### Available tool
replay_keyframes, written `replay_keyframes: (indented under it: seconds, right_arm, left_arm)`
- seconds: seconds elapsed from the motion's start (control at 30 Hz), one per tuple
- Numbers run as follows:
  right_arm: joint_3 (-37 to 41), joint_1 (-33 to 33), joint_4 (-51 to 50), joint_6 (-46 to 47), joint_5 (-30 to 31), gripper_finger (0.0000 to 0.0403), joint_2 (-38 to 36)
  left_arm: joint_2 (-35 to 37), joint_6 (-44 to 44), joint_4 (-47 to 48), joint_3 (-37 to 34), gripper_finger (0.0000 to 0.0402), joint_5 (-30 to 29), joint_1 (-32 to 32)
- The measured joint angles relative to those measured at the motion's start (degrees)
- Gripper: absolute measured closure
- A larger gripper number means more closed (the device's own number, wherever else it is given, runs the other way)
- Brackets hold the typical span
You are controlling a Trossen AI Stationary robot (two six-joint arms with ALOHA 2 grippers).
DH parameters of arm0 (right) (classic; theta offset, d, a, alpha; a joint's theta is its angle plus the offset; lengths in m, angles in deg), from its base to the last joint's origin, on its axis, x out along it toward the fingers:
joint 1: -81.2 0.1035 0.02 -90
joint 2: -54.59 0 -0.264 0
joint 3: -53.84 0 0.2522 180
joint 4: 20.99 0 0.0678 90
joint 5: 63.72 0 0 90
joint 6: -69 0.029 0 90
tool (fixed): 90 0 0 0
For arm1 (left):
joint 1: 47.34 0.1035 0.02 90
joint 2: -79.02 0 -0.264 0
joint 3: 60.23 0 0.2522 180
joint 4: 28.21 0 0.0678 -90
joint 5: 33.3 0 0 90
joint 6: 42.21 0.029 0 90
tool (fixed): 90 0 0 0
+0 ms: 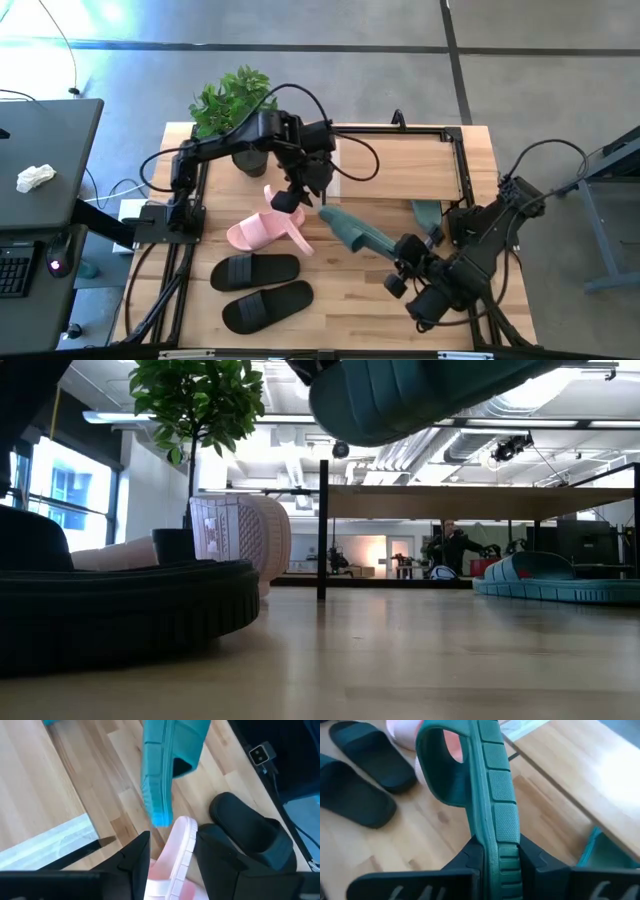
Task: Pick and place slides into the shelf
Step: Put the green slide under the shelf
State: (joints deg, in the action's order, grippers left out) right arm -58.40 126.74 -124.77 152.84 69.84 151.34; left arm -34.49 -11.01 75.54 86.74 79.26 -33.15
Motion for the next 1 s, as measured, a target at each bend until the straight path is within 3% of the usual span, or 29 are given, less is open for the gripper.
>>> replay_keyframes:
  seconds: [0.3,0.53,0.63,0.73,0.87,1.0]
  right_arm:
    - [0.0,5.5,0.0,8.8,-8.9,0.0367,0.1]
    - [0.0,12.1,0.0,27.3,-17.2,0.0367,2.6]
    - [0.0,15.6,0.5,35.9,-18.9,0.0367,4.4]
    - [0.0,18.6,3.5,41.8,-18.9,0.0367,6.4]
    - [0.0,20.6,9.5,43.2,-16.5,0.0367,9.9]
    - [0.0,19.7,12.9,43.2,-11.9,0.0367,14.2]
  left_arm:
    - [4.7,0.0,0.0,0.0,0.0261,1.4,-4.3]
    - [6.7,1.5,0.0,0.0,0.0261,-3.3,-12.5]
    - [6.6,3.1,0.0,0.0,0.0261,-10.4,-17.7]
    - [6.7,4.9,0.0,-0.7,0.0261,-22.3,-23.5]
    - [6.6,4.7,0.0,-4.6,0.0261,-40.0,-30.6]
    - [6.6,0.1,-1.6,-10.5,0.0261,-51.0,-36.5]
